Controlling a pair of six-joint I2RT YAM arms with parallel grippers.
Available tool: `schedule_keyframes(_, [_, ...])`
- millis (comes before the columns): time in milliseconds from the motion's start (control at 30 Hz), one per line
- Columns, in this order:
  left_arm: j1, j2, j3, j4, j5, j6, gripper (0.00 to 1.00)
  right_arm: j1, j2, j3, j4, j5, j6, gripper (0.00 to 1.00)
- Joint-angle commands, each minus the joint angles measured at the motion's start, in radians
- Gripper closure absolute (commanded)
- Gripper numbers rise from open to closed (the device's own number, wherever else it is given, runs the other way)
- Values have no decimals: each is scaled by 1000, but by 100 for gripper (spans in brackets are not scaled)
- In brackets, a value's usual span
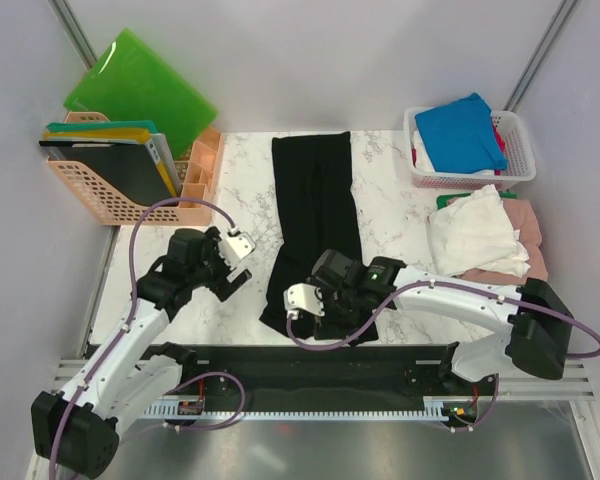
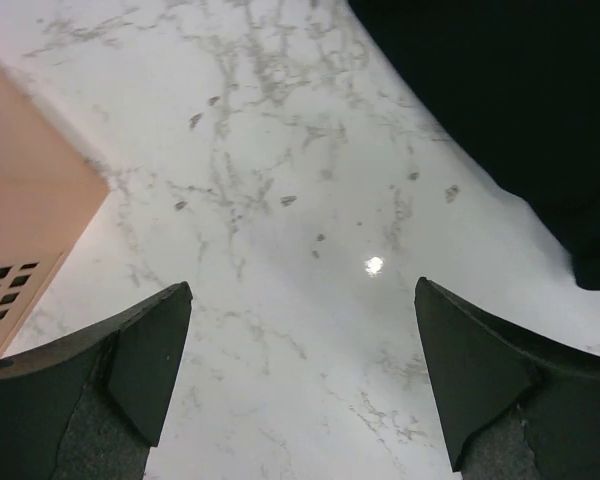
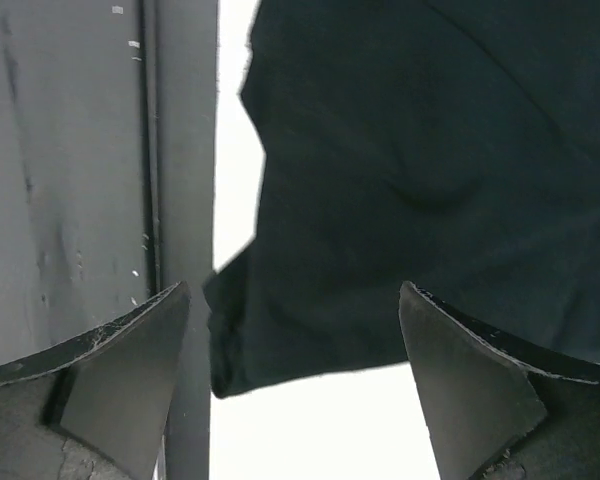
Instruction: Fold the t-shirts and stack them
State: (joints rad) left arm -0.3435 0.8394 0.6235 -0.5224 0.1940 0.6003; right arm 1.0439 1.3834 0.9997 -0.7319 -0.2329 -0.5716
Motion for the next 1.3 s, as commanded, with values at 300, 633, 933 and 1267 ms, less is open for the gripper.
schedule_keyframes(300, [61, -31, 33, 85, -102, -2, 0, 39, 129, 25, 190, 194, 10, 7])
schedule_keyframes(633, [80, 64, 113, -45, 27, -36, 0, -355, 285, 335, 183, 1, 128, 2])
schedule_keyframes(933, [87, 418, 347, -111, 191, -85, 0, -636, 672, 899, -13, -137, 288, 2])
schedule_keyframes(1267, [173, 869, 718, -307, 447, -76, 0, -690, 933, 1223, -80, 98, 257, 2])
